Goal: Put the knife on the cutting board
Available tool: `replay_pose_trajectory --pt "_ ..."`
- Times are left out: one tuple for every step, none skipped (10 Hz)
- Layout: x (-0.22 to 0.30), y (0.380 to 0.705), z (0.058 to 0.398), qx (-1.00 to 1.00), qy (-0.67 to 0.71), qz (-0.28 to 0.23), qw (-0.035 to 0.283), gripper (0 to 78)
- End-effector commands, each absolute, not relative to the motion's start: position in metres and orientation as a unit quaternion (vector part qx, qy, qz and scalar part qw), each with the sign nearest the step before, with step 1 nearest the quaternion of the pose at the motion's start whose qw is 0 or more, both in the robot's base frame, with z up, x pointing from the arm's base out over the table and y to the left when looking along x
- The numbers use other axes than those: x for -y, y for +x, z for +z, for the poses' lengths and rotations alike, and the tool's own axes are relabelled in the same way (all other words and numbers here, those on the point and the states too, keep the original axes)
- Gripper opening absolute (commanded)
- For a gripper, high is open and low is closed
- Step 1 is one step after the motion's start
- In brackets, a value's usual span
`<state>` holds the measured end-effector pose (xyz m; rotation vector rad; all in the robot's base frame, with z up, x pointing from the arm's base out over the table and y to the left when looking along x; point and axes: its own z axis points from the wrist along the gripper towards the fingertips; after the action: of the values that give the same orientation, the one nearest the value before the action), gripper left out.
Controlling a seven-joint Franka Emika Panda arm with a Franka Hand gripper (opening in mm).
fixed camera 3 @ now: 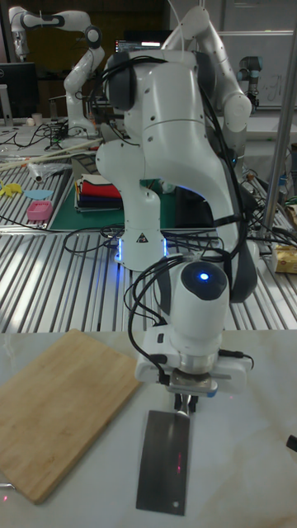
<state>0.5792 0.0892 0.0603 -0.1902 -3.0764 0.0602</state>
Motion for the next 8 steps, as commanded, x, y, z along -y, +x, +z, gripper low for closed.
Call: replay_pose_trajectory --pt "-0.085 0.584 0.069 0.998 -0.063 0.02 0.023 1.1" --pt "-0.085 0.584 0.069 0.998 -0.063 0.02 0.023 1.1" --pt "-0.085 0.581 0.079 0.998 -0.065 0.017 0.02 1.1" --pt "-0.086 0.58 0.086 0.997 -0.066 0.019 0.019 1.1" --pt "-0.086 0.579 0.09 0.997 -0.067 0.018 0.018 1.1" --pt "-0.086 0.578 0.092 0.997 -0.067 0.017 0.017 1.1" --pt "-0.083 0.576 0.096 0.997 -0.067 0.017 0.018 1.1" --pt "-0.082 0.574 0.099 0.997 -0.069 0.017 0.018 1.1"
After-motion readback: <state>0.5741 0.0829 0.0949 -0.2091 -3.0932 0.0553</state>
